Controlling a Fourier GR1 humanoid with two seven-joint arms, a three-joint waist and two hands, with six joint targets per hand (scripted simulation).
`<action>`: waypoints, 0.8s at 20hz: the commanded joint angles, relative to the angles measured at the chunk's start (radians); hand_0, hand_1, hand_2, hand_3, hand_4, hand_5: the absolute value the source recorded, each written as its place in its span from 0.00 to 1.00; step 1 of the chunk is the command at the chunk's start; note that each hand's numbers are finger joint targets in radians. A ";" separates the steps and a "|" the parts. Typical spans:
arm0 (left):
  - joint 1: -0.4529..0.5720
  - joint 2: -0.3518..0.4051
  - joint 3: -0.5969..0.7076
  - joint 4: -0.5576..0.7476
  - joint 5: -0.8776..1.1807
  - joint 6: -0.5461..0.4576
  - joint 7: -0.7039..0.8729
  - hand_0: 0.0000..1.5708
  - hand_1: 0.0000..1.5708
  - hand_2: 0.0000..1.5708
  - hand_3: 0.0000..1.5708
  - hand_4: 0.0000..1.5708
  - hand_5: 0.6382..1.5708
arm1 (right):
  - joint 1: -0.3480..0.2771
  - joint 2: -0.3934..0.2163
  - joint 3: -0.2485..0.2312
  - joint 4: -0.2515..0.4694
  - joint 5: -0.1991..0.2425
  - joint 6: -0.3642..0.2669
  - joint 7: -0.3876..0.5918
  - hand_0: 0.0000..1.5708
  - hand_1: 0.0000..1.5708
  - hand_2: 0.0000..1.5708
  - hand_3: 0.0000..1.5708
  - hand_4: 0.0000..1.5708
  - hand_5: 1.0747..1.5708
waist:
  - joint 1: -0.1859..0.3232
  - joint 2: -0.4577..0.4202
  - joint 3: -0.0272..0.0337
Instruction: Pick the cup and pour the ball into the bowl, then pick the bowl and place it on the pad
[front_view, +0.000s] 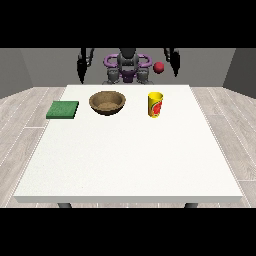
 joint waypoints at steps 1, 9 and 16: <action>-0.008 0.027 0.008 -0.057 0.001 -0.004 0.037 0.00 0.00 0.00 0.00 0.00 0.95 | -0.006 -0.018 -0.004 -0.057 -0.004 0.003 0.035 0.00 0.00 0.00 0.00 0.00 0.99 | -0.003 -0.145 -0.0257; 0.112 -0.099 -0.111 -0.192 0.190 -0.041 0.072 0.00 0.00 0.00 0.00 0.00 0.96 | 0.095 0.012 -0.061 -0.059 -0.108 0.038 -0.049 0.00 0.00 0.00 0.00 0.00 0.99 | 0.041 -0.306 -0.0431; 0.040 -0.103 -0.222 -0.269 0.030 0.114 0.026 0.00 0.00 0.00 0.00 0.00 0.90 | 0.024 0.046 -0.042 -0.112 -0.076 0.011 -0.103 0.00 0.00 0.00 0.00 0.00 0.99 | 0.017 -0.107 -0.0438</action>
